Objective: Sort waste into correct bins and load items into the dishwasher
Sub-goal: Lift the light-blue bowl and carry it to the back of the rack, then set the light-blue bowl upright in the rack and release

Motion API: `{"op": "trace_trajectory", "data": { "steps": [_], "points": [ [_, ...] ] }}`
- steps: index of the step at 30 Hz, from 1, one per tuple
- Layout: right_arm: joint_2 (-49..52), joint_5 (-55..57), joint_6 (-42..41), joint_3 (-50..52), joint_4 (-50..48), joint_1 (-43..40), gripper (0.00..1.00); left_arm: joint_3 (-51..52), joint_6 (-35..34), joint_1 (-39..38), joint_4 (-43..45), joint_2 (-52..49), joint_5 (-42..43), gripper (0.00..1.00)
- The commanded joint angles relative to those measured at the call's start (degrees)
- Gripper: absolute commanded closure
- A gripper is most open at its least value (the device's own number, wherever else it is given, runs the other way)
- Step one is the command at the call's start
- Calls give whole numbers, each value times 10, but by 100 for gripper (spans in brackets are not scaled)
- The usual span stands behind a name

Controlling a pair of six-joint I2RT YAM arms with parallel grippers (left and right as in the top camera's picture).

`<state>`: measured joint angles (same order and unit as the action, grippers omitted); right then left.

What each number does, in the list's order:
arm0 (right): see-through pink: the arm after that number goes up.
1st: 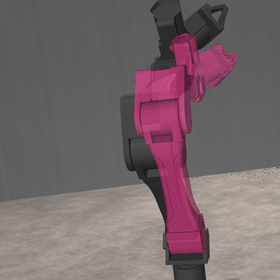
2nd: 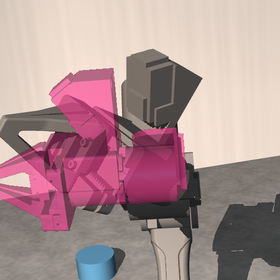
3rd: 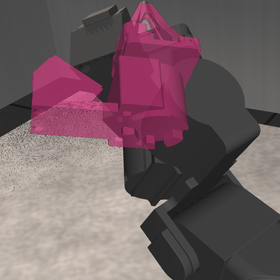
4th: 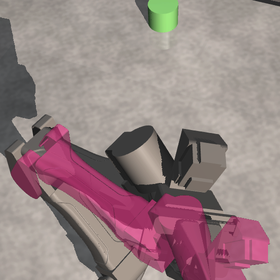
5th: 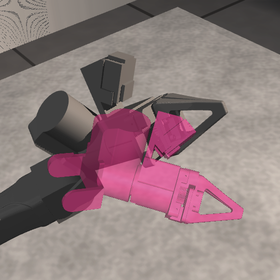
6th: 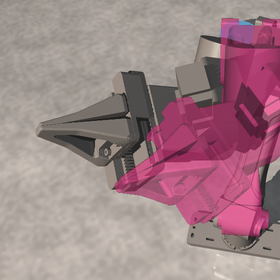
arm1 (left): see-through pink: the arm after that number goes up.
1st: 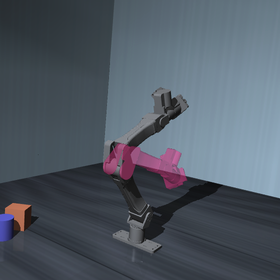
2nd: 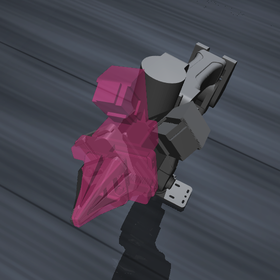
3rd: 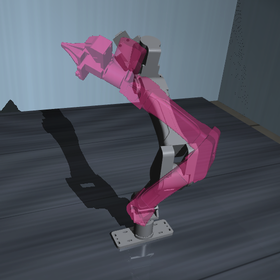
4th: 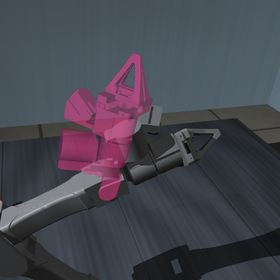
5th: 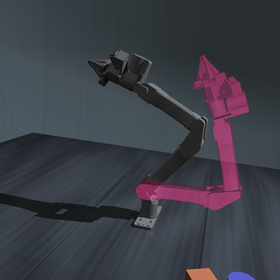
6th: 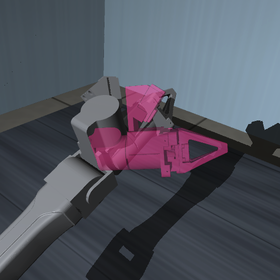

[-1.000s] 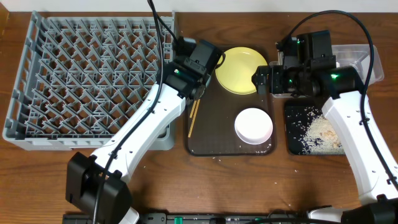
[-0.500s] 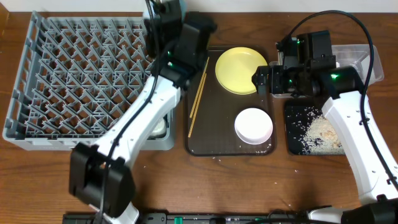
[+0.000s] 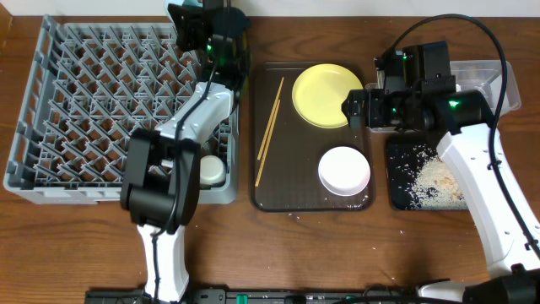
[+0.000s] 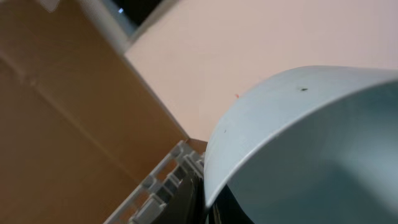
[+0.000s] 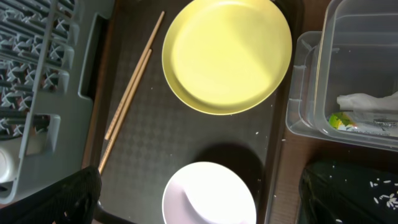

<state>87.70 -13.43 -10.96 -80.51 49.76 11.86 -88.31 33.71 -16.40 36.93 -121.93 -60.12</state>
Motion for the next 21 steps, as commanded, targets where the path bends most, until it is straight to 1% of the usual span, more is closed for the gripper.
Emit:
{"op": "trace_trajectory", "data": {
  "steps": [1,10,21],
  "points": [
    [0,1,3,-3,0,3,1,-5,42,8,21,-24,41,93],
    [0,0,3,-3,0,3,1,-5,39,9,23,-67,70,92],
    [0,0,3,-3,0,3,1,-5,38,32,32,-103,74,92]
  ]
}}
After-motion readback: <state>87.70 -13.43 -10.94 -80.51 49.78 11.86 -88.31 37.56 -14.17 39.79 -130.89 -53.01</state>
